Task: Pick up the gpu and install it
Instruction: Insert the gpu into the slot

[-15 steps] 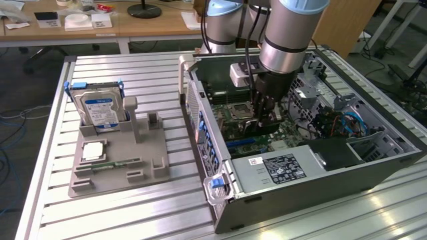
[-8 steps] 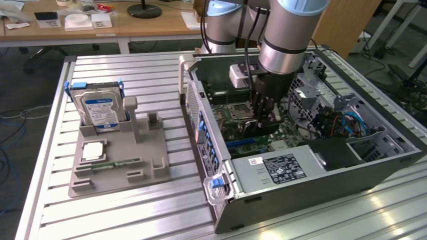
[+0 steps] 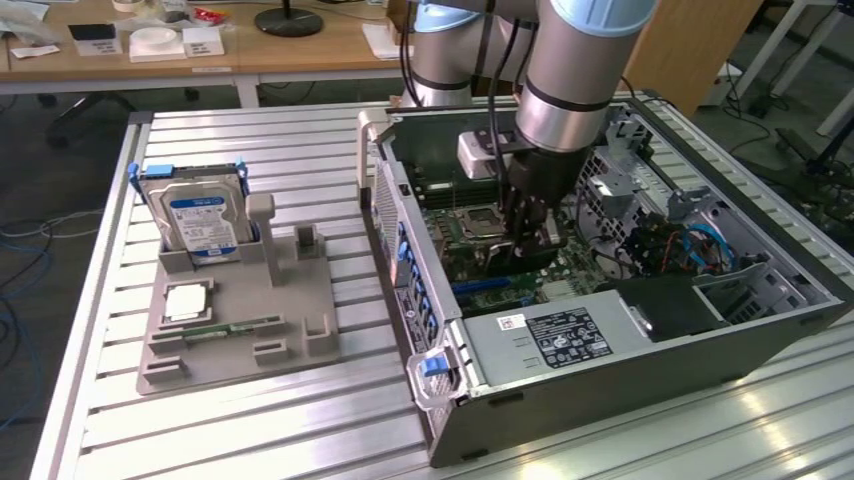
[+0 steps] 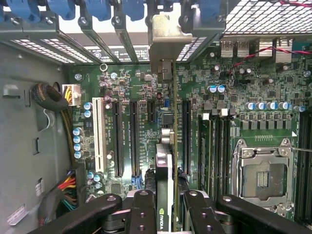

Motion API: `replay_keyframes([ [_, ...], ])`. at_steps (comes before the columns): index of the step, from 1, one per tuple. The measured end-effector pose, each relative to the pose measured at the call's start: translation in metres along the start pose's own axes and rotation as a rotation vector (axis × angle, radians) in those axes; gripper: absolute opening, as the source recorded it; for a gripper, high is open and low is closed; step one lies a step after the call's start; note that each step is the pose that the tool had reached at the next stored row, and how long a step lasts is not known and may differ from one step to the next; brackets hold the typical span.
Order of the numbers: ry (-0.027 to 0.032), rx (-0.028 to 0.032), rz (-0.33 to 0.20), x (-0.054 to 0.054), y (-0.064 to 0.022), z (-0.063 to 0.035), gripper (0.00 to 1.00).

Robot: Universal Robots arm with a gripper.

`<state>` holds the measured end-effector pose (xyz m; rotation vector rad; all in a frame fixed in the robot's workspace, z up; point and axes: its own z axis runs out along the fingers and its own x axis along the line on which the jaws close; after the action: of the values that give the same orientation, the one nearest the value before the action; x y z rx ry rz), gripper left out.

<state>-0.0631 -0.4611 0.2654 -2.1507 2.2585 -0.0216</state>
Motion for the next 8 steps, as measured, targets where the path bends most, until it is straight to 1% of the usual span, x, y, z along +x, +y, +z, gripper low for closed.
replay_keyframes([
  [8, -0.0001, 0.0001, 0.000, 0.0000, 0.0004, 0.0006, 0.26],
])
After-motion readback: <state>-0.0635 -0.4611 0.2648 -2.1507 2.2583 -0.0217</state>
